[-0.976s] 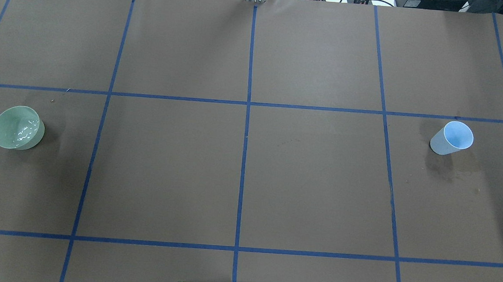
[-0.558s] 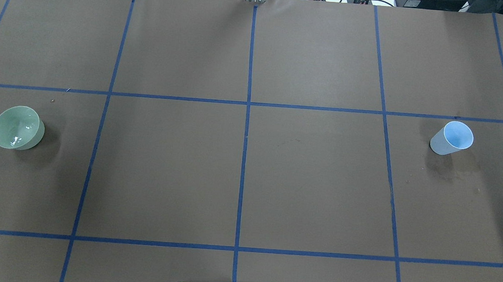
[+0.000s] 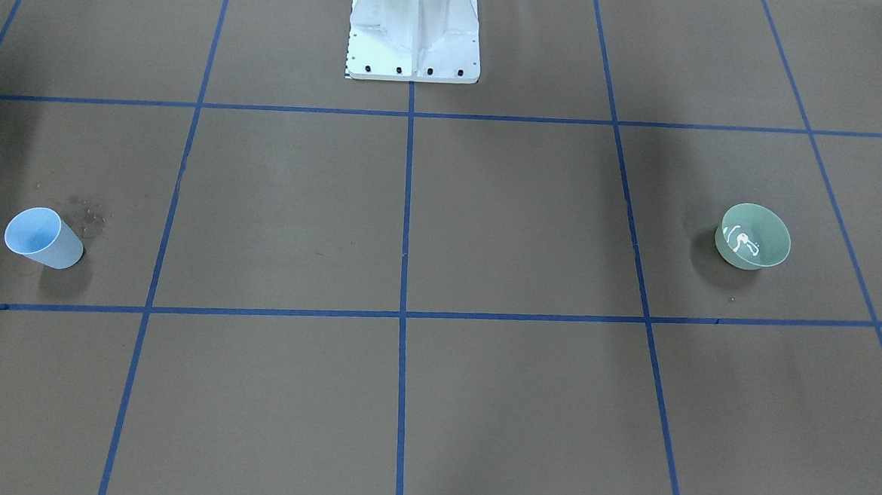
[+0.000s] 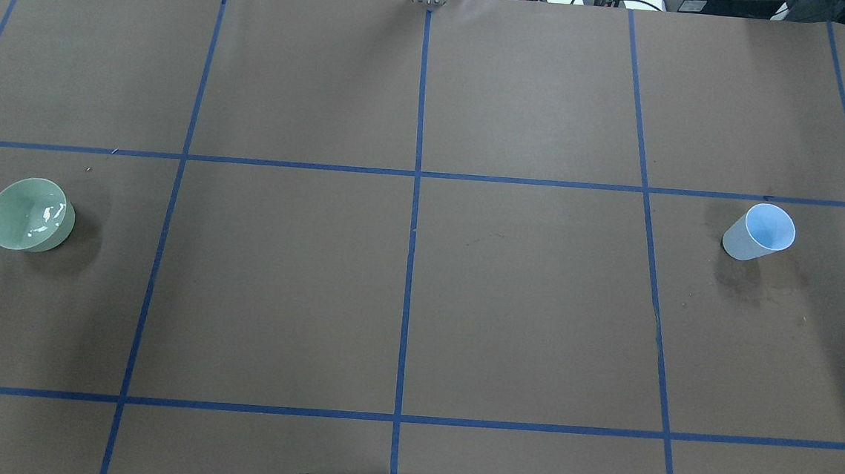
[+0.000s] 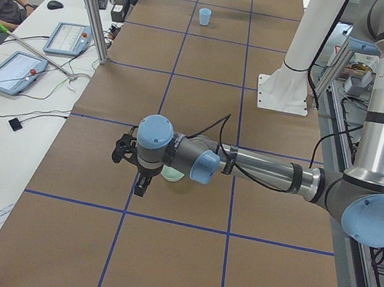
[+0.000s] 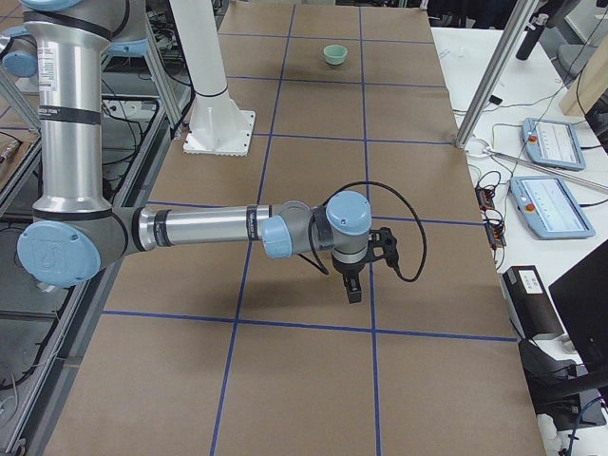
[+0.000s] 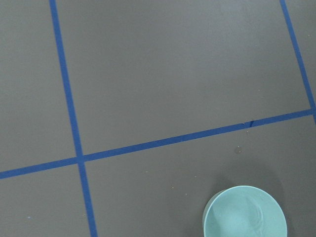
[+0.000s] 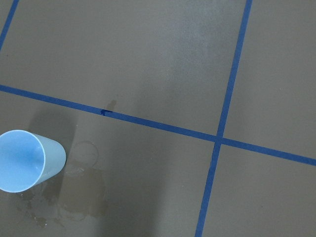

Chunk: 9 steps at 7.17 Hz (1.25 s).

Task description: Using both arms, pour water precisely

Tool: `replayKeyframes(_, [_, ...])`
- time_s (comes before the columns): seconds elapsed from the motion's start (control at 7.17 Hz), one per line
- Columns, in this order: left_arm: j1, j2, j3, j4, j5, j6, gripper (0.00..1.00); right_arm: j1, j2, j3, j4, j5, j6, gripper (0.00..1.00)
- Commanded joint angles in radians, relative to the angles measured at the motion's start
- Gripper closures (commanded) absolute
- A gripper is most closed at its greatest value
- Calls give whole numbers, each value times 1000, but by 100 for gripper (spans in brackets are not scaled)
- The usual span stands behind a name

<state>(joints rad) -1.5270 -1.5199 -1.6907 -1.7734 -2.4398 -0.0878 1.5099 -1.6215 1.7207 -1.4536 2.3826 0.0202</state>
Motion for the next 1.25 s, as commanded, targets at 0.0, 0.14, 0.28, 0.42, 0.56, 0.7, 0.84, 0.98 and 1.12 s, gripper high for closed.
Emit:
replayKeyframes(0.0, [1,40,-15,9,10,3,0,3,3,-3,-22,7,9,0])
replayKeyframes(0.14, [-1,32,-21,12,11,2,0,3,11,-3,-21,-5,3,0])
replayKeyframes(0.28, [8,26,-24,40,13,0,0,3,9,-4,-21,-6,3,0])
replayKeyframes(0.42, [30,-5,-27,148,30,3,0,3,9,-12,-21,-6,4,0])
replayKeyframes(0.56, [31,0,-65,153,106,5,0,3,5,-16,-15,-6,4,0])
replayKeyframes(0.7, [31,0,-73,158,135,5,0,3,5,-16,-13,-6,4,0])
replayKeyframes(0.84, [31,6,-72,160,134,3,0,3,-4,-6,-13,-8,4,0])
replayKeyframes(0.98, [33,4,-67,160,134,3,0,3,0,-10,-21,-9,0,0])
replayKeyframes(1.12, [33,4,-66,160,131,3,0,3,-3,-9,-25,-8,-5,0])
